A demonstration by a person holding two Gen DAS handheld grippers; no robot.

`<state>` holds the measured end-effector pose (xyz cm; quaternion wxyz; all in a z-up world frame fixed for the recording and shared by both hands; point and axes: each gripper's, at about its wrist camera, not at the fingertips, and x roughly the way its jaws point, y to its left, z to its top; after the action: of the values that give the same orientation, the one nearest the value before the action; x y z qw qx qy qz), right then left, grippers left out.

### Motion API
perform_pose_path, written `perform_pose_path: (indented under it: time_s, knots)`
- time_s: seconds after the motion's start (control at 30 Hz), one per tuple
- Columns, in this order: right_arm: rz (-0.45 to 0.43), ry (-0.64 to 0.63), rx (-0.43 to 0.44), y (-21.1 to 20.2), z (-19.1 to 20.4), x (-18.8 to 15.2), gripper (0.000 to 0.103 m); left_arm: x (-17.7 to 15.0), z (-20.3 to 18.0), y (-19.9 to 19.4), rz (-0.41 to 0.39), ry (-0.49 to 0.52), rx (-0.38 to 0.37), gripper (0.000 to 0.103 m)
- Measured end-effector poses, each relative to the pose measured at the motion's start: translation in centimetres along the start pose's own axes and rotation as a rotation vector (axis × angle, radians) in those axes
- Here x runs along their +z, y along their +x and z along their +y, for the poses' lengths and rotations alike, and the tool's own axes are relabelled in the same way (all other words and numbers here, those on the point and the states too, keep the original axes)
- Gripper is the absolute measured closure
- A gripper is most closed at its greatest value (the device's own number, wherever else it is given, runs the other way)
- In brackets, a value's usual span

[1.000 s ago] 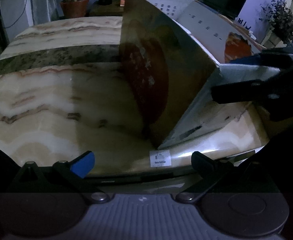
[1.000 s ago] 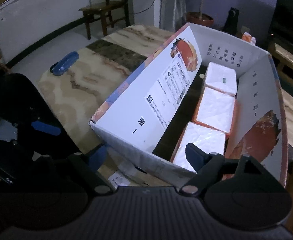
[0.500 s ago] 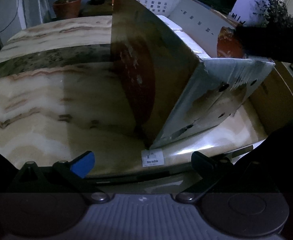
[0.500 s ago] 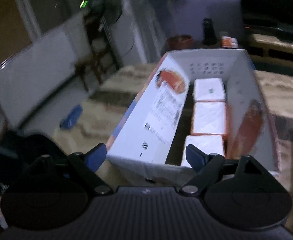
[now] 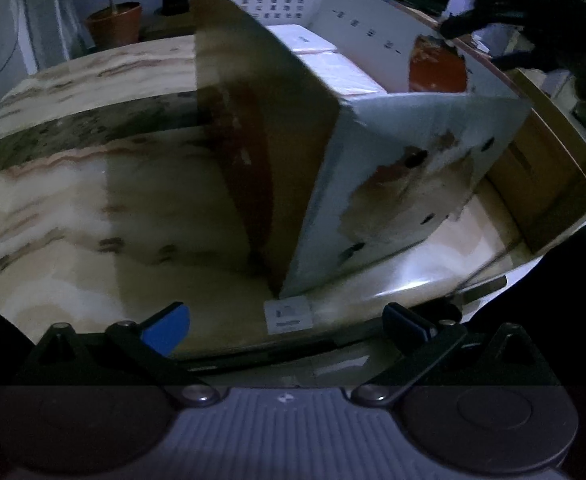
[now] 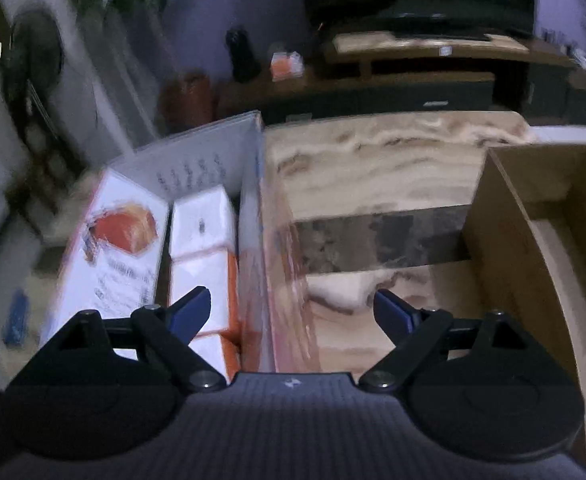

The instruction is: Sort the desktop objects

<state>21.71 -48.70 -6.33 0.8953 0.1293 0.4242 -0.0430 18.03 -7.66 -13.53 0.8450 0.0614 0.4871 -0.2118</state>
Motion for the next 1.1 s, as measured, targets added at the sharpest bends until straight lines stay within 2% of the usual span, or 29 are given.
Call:
perform_pose_path:
  time_s: [0.13,0.23,0.33,0.47,0.57,0.6,0.8,1.0,1.1]
  knots:
    - [0.127,-0.062,-0.056,4.7,0.5,-0.4,0.03,-0.1,-0.4,0.1,0.002,0.014,-0.005,0.001]
    - [0.136,-0.101,-0.036,5.1,1.5,-0.9,0.064,-0.1,-0.4,0.1,0.002,0.018,-0.012,0.001]
    - [0.113,-0.214,-0.106,4.8,3.8,-1.6,0.064,-0.1,-0.4,0.2,0.005,0.015,-0.021,0.001]
    - [0.094,-0.203,-0.159,4.7,4.2,-2.1,0.067,0.0,-0.6,0.2,0.001,0.016,-0.037,0.001]
    - [0.072,-0.385,-0.299,5.5,7.1,-3.3,0.063,0.0,-0.7,0.2,-0.001,0.019,-0.043,0.001]
    - [0.071,-0.396,-0.306,5.5,7.4,-3.5,0.062,0.0,-0.7,0.2,-0.001,0.019,-0.045,0.001]
    - [0.091,-0.245,-0.205,4.6,5.7,-2.3,0.061,0.1,-0.7,0.1,-0.004,0.014,-0.055,0.001]
    - [0.033,-0.218,-0.198,2.8,6.3,-2.1,0.058,0.2,-0.8,0.0,-0.003,0.015,-0.059,0.001]
    - [-0.038,-0.172,-0.173,0.8,5.9,-1.5,0.055,0.2,-0.9,0.0,-0.003,0.018,-0.061,0.001]
